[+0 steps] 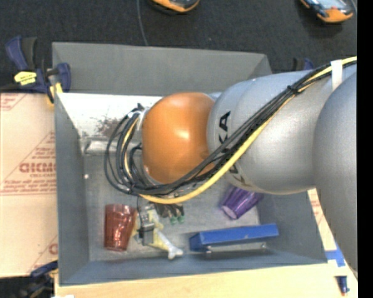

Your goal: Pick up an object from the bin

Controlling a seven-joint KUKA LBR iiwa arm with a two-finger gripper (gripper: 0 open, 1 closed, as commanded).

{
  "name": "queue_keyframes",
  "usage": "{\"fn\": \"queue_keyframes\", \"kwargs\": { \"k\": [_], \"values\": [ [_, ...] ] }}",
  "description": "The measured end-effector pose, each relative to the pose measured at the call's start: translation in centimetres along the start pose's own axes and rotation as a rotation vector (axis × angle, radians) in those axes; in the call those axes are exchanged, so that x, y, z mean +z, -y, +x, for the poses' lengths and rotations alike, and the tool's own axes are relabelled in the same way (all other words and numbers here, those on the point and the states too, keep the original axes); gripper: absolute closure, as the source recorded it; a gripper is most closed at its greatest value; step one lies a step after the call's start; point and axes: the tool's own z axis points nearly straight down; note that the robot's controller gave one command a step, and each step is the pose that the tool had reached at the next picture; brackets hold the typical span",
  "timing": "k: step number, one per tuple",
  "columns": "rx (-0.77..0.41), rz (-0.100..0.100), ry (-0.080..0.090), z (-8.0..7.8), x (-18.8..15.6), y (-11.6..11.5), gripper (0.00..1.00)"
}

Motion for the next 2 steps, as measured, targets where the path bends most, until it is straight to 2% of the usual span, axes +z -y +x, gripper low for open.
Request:
{"fn": "queue_keyframes", "kwargs": {
  "k": [1, 2],
  "values": [
    [-0.021, -0.001, 0.008, -0.2, -4.1, 0.1, 0.00],
    [-0.118, 0.000, 0.009, -1.2, 3.6, 3.7, 0.00]
  ]
}}
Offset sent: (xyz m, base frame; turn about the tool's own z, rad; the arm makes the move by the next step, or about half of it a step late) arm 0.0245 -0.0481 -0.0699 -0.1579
